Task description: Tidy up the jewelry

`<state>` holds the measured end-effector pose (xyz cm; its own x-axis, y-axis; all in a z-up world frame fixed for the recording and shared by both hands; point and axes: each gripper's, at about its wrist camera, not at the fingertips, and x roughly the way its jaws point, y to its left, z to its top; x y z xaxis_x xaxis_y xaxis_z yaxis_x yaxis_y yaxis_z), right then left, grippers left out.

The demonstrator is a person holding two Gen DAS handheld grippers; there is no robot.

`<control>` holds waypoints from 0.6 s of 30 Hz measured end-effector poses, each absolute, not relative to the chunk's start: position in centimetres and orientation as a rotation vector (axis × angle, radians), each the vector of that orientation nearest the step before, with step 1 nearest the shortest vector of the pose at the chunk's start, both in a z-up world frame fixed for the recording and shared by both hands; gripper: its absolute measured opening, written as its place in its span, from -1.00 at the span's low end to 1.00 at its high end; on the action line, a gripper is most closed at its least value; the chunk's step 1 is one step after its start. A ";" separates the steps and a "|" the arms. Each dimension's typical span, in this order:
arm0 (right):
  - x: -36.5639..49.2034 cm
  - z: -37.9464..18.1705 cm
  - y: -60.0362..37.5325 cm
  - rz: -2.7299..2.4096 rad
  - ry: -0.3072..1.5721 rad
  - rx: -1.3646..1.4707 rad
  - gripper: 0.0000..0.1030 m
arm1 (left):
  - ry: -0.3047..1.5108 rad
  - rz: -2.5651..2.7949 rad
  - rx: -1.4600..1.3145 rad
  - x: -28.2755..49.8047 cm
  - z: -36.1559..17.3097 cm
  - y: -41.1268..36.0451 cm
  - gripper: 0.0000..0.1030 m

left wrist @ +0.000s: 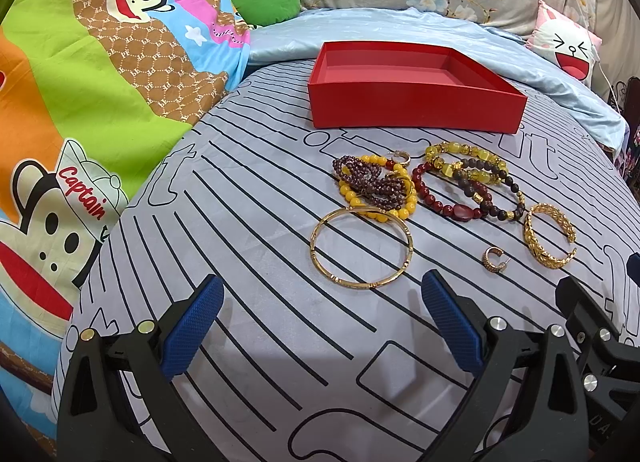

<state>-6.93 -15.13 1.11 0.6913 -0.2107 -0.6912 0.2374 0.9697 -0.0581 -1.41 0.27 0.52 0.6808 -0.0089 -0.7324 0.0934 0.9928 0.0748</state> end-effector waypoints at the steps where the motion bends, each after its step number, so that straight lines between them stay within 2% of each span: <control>1: -6.9 1.1 -15.1 -0.250 0.768 0.036 0.88 | 0.820 -0.058 0.109 -1.4 0.5 0.3 0.84; 18: -6.8 1.0 -15.4 -0.248 0.780 0.051 0.88 | 0.820 -0.059 0.112 -1.5 0.5 0.2 0.84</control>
